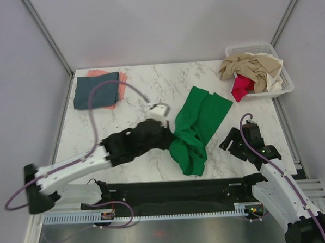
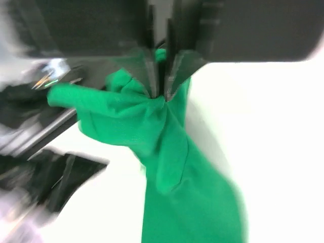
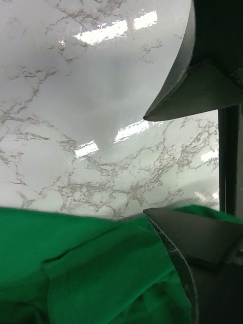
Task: Fold and stack the t-shirts
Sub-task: Flatten the tshirt out
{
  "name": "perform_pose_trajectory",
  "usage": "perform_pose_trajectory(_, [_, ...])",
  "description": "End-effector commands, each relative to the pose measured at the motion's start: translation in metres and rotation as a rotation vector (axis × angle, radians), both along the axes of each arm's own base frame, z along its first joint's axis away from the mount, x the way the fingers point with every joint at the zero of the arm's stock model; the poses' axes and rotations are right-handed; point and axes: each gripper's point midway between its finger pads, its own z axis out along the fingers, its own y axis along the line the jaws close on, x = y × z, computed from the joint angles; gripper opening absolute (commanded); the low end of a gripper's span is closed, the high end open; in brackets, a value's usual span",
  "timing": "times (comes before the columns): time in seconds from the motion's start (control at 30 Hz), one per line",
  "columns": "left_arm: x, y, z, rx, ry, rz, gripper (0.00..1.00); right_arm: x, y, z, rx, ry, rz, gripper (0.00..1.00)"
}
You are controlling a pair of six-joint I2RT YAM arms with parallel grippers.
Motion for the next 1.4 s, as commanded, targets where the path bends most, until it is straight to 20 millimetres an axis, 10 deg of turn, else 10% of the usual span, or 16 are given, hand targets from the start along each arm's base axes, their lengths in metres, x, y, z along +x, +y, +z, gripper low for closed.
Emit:
perform_pose_trajectory(0.0, [0.001,0.085,0.013,-0.173,0.008,0.265,0.21,0.013,0.0,0.018,-0.004,-0.062,-0.006,0.77])
perform_pose_trajectory(0.07, [-0.001,0.127,-0.032,-0.185,0.082,0.403,0.47,0.014,0.001,0.018,0.001,-0.064,-0.01,0.77])
perform_pose_trajectory(0.13, [-0.015,0.167,-0.058,-0.257,0.146,0.518,0.99,0.015,0.002,0.019,0.009,-0.067,-0.009,0.78])
perform_pose_trajectory(0.33, [-0.034,0.189,-0.063,-0.416,0.166,0.522,1.0,0.017,0.006,0.025,0.018,-0.08,0.007,0.78])
perform_pose_trajectory(0.63, [-0.005,0.168,-0.088,-0.009,0.202,0.491,0.98,0.021,0.019,0.016,0.027,-0.052,0.051,0.78])
perform_pose_trajectory(0.97, [-0.008,0.117,-0.116,-0.021,0.264,0.345,0.53,0.035,0.024,0.013,-0.01,-0.049,0.085,0.79])
perform_pose_trajectory(1.37, [0.005,0.1,-0.161,0.239,0.245,0.295,0.65,0.033,0.035,-0.004,-0.011,-0.022,0.12,0.79])
